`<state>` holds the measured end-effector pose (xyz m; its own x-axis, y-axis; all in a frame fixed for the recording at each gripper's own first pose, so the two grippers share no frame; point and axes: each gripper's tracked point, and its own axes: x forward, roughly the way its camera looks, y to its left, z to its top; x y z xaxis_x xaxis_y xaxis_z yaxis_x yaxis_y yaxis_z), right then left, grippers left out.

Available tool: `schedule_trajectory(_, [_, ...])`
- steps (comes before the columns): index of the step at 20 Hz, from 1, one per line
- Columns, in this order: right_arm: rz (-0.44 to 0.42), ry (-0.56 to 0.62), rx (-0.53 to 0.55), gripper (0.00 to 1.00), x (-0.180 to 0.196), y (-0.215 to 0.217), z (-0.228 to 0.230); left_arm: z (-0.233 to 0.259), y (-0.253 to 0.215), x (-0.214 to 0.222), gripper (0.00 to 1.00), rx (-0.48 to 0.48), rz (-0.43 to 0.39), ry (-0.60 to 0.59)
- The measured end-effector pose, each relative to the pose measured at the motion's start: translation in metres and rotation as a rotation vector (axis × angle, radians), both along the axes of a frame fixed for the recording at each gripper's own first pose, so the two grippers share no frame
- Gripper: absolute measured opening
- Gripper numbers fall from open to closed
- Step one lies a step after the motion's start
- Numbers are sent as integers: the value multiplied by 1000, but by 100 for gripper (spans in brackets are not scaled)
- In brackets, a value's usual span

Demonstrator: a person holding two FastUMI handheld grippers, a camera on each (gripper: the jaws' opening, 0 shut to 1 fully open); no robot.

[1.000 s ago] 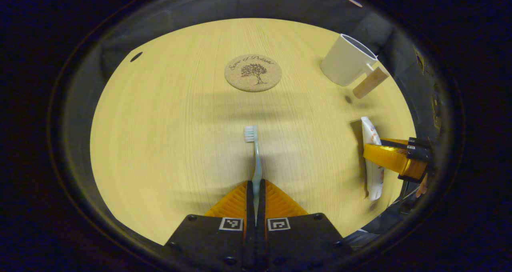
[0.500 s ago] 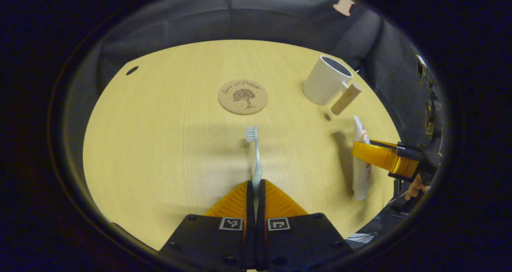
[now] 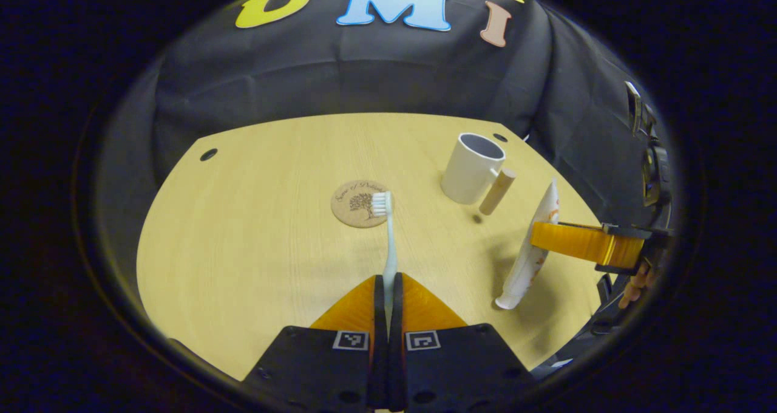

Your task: Put the toothbrush and toothpaste on the desktop into the cup, then pick up the cup and place it on the coaster on the desktop.

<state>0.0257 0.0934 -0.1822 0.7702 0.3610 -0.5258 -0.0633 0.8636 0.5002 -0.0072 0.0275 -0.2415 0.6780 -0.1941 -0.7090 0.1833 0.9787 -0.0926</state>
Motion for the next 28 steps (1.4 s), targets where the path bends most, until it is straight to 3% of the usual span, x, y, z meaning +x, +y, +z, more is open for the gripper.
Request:
schedule_trajectory(10, [-71,-183,92,24,21,-9,85,50,-3,33,8,-26,12,-249])
schedule_trajectory(14, [-104,-258,66,24,39,-17,111,68,-10,47,8,-46,7,-337])
schedule_trajectory(15, [-116,-276,63,20,43,-18,115,72,-13,50,8,-53,5,-357])
schedule_trajectory(16, [-129,-294,62,24,48,-20,122,76,-14,54,8,-60,4,-379])
schedule_trajectory(22, [-181,-381,48,24,94,-30,147,102,-21,80,8,-73,13,-488])
schedule_trajectory(28, [-263,-428,-7,24,136,-51,145,120,-25,94,8,-109,17,-570])
